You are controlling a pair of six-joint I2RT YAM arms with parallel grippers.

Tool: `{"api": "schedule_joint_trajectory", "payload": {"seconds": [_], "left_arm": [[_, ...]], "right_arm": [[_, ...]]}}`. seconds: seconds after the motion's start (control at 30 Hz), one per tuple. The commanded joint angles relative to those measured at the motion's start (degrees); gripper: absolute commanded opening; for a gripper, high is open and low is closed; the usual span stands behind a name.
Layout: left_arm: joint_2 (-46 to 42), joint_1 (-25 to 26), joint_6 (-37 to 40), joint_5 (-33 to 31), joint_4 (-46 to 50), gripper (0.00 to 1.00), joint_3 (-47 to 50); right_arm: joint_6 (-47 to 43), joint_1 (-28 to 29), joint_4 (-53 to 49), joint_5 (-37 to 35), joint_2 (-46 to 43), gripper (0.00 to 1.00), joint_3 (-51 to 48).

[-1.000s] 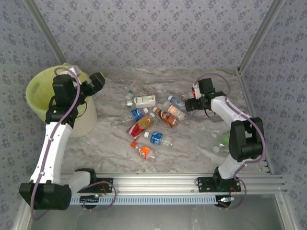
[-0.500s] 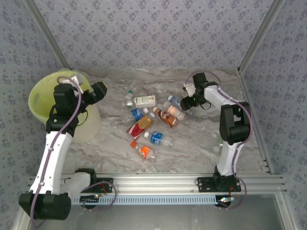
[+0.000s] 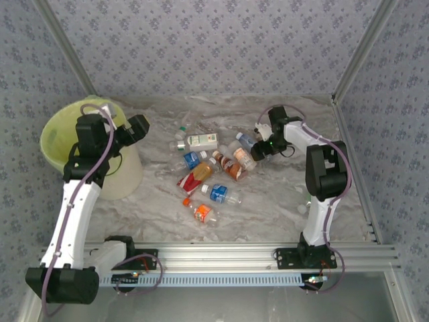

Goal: Put the plastic bottles in the bin

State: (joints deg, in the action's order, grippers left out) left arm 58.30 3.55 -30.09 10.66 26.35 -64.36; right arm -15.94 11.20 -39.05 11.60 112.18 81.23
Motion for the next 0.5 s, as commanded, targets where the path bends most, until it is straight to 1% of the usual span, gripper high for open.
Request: {"api": "schedule_joint_trajectory", "payload": {"seconds": [0.0,0.07,0.17,0.23,0.3,0.33,0.37,0.43,0.47], "left_arm": [[0.19,-0.05,4.28,-2.74,4.48,1.0,-4.15],[-0.66,-0.11,4.77,-6.18,5.36,0.99,-5.73],[-0.51,-0.04,5.71,-13.77,7.5,0.99,-7.77],[1.17,-0.23,6.17,-20.51,9.33,0.99,-9.29],[3.55,-0.94,5.78,-24.39,11.52,1.0,-11.18],[4.78,-1.22,4.91,-24.54,14.08,1.0,-13.0],[5.35,-1.11,4.69,-23.09,15.34,0.99,-14.49],[4.65,0.66,5.31,-14.84,14.53,0.99,-15.87],[3.78,2.41,5.78,-12.3,13.21,0.99,-15.73]], "right_arm": [[-0.53,0.44,-0.99,-1.22,-0.36,0.81,-1.05],[-0.49,0.71,-0.47,-1.29,-0.62,0.82,-1.65],[-0.4,1.31,0.83,-3.38,-1.17,0.8,-2.61],[-0.32,1.46,1.25,-4.87,-0.99,0.79,-2.66],[-0.07,1.44,1.51,-5.63,-0.89,0.78,-2.74],[0.27,1.5,1.76,-6.18,-0.97,0.76,-2.9],[0.53,1.54,2.09,-6.62,-1.23,0.73,-3.08],[1.03,1.54,2.96,-7.35,-2.01,0.67,-3.77],[1.18,1.54,3.34,-7.54,-2.58,0.64,-4.11]]}}
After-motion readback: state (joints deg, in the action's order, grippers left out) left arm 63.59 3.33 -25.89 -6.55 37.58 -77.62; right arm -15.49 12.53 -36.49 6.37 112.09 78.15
